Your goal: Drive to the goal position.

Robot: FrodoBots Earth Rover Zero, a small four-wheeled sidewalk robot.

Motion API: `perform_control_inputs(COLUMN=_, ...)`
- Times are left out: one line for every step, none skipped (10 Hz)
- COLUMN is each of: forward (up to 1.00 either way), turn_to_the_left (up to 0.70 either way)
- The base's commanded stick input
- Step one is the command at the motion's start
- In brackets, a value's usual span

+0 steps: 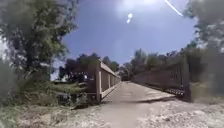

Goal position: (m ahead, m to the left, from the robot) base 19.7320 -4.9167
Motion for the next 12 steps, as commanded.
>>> perform_control_inputs(forward=0.85, turn_to_the_left=0.0)
perform_control_inputs(forward=0.85, turn_to_the_left=0.0)
perform_control_inputs(forward=0.85, turn_to_the_left=0.0)
perform_control_inputs(forward=0.85, turn_to_the_left=0.0)
perform_control_inputs(forward=0.85, turn_to_the_left=0.0)
perform_control_inputs(forward=0.85, turn_to_the_left=0.0)
perform_control_inputs(forward=0.85, turn_to_the_left=0.0)
perform_control_inputs(forward=0.85, turn_to_the_left=0.0)
perform_control_inputs(forward=0.85, turn_to_the_left=0.0)
perform_control_inputs(forward=0.85, turn_to_the_left=0.0)
perform_control_inputs(forward=0.85, turn_to_the_left=0.0)
perform_control_inputs(forward=0.85, turn_to_the_left=0.0)
